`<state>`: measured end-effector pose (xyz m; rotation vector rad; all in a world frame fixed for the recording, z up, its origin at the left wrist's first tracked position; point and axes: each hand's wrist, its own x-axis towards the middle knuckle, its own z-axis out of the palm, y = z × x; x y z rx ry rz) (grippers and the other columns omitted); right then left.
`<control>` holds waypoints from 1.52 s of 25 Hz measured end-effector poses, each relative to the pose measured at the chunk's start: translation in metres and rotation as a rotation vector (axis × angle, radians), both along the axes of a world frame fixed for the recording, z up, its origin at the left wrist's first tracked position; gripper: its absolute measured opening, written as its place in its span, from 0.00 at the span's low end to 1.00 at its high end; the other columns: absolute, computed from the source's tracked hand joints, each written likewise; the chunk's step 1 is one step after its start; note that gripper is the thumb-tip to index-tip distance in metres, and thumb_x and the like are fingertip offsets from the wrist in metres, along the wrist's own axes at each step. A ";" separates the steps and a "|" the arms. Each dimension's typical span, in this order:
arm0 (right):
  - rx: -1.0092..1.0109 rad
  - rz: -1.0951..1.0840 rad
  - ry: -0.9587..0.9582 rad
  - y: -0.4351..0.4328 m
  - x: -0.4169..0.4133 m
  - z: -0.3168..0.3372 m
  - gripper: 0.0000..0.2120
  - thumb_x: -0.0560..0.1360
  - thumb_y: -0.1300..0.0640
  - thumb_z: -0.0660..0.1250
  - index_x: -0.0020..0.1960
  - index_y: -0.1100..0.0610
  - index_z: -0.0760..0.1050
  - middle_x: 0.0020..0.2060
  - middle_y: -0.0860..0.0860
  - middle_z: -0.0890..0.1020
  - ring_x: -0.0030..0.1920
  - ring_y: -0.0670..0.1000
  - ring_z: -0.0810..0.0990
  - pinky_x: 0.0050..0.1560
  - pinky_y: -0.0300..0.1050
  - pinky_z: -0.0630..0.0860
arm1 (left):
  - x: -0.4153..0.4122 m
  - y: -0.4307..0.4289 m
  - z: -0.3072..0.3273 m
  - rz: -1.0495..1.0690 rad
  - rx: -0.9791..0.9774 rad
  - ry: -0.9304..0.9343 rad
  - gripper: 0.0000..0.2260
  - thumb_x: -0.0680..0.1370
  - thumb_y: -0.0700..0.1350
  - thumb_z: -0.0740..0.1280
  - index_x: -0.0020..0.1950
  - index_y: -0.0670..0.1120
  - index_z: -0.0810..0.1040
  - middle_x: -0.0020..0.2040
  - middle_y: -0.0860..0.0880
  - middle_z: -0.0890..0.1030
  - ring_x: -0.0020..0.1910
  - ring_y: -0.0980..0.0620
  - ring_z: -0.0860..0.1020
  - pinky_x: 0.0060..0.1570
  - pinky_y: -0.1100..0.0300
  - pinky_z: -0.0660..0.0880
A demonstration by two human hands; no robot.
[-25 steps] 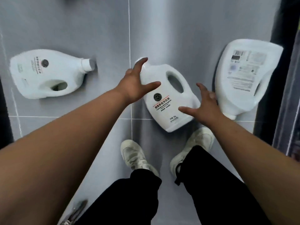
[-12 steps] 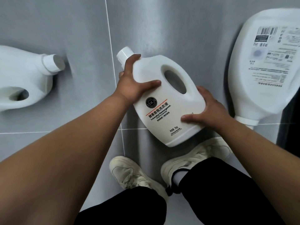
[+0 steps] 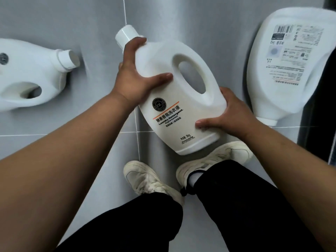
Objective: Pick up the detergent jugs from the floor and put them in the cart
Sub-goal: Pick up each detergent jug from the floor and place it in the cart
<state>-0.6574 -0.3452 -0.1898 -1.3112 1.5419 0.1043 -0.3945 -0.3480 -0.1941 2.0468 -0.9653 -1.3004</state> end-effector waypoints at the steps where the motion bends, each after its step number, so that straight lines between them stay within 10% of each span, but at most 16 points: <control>1: -0.008 0.016 -0.005 -0.003 0.003 0.019 0.48 0.50 0.42 0.83 0.67 0.43 0.67 0.57 0.44 0.79 0.57 0.49 0.76 0.57 0.43 0.72 | 0.004 0.001 0.020 0.012 -0.019 -0.002 0.36 0.58 0.62 0.80 0.57 0.77 0.63 0.66 0.48 0.72 0.61 0.50 0.77 0.60 0.49 0.78; 20: -0.432 0.619 -0.317 -0.034 0.147 0.664 0.45 0.51 0.43 0.83 0.65 0.40 0.69 0.55 0.42 0.77 0.57 0.47 0.74 0.52 0.43 0.70 | 0.098 0.129 0.685 0.528 -0.691 -0.301 0.38 0.60 0.55 0.80 0.64 0.56 0.65 0.62 0.58 0.70 0.61 0.60 0.73 0.66 0.57 0.72; 23: -0.466 0.809 -0.401 0.001 0.169 0.731 0.42 0.53 0.44 0.83 0.64 0.40 0.69 0.55 0.40 0.77 0.54 0.45 0.73 0.50 0.41 0.68 | 0.089 0.200 0.745 0.697 -0.725 -0.397 0.36 0.59 0.56 0.80 0.62 0.61 0.66 0.63 0.55 0.70 0.62 0.52 0.74 0.65 0.52 0.73; 28: -0.449 1.114 -0.563 0.096 0.203 0.806 0.41 0.52 0.42 0.83 0.61 0.40 0.68 0.51 0.39 0.77 0.53 0.46 0.75 0.48 0.42 0.69 | 0.048 0.341 0.824 0.976 -0.746 -0.585 0.36 0.60 0.54 0.81 0.62 0.61 0.65 0.61 0.59 0.69 0.55 0.68 0.73 0.55 0.74 0.70; 38: -0.288 1.626 -0.726 0.357 0.212 0.826 0.45 0.50 0.43 0.83 0.64 0.38 0.69 0.53 0.39 0.79 0.53 0.46 0.77 0.48 0.43 0.73 | -0.082 0.623 0.849 1.471 -0.505 -0.870 0.38 0.56 0.66 0.79 0.61 0.72 0.64 0.66 0.52 0.71 0.65 0.49 0.72 0.68 0.49 0.71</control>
